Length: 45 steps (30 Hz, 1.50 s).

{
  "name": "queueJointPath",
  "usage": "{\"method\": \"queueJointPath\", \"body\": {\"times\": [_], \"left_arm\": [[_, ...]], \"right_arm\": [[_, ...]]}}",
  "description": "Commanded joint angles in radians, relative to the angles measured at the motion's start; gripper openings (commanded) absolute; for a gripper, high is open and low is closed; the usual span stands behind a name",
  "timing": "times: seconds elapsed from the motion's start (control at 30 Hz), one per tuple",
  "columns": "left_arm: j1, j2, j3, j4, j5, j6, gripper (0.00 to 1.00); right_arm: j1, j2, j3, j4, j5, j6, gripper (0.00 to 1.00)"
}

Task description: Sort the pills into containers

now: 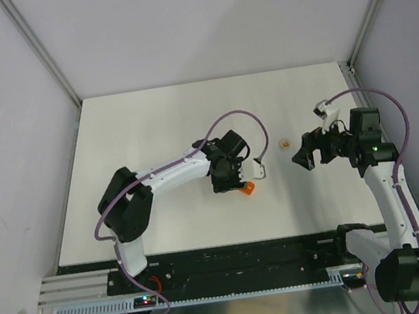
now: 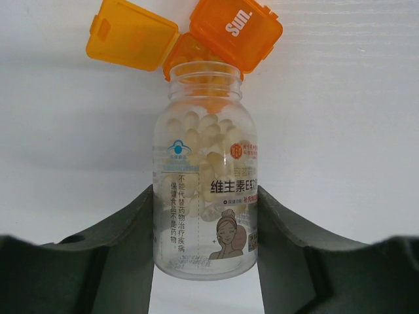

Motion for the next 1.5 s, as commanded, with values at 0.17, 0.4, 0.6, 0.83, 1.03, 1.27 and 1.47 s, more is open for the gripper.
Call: {"method": "queueJointPath", "body": {"times": [0.17, 0.4, 0.6, 0.83, 1.03, 1.27, 1.47], "left_arm": [[0.009, -0.079, -0.028, 0.069, 0.018, -0.025, 0.00], [0.013, -0.095, -0.050, 0.094, 0.019, -0.030, 0.00], [0.017, -0.116, -0.077, 0.111, 0.019, -0.034, 0.00], [0.020, -0.151, -0.112, 0.135, 0.025, -0.040, 0.00], [0.022, -0.174, -0.140, 0.162, 0.036, -0.044, 0.00], [0.023, -0.206, -0.165, 0.192, 0.058, -0.056, 0.00], [0.028, -0.248, -0.196, 0.226, 0.074, -0.075, 0.00]], "right_arm": [[-0.006, 0.007, -0.005, 0.000, -0.022, -0.014, 0.99], [-0.006, 0.010, -0.005, -0.002, -0.023, -0.015, 0.99], [-0.007, 0.013, -0.004, -0.001, -0.025, -0.015, 0.99], [-0.007, 0.017, -0.005, -0.001, -0.025, -0.014, 0.99], [-0.007, 0.018, -0.004, 0.000, -0.024, -0.015, 0.99], [-0.008, 0.022, -0.005, -0.003, -0.023, -0.015, 0.99], [-0.007, 0.021, -0.005, -0.004, -0.030, -0.016, 0.99]]}}
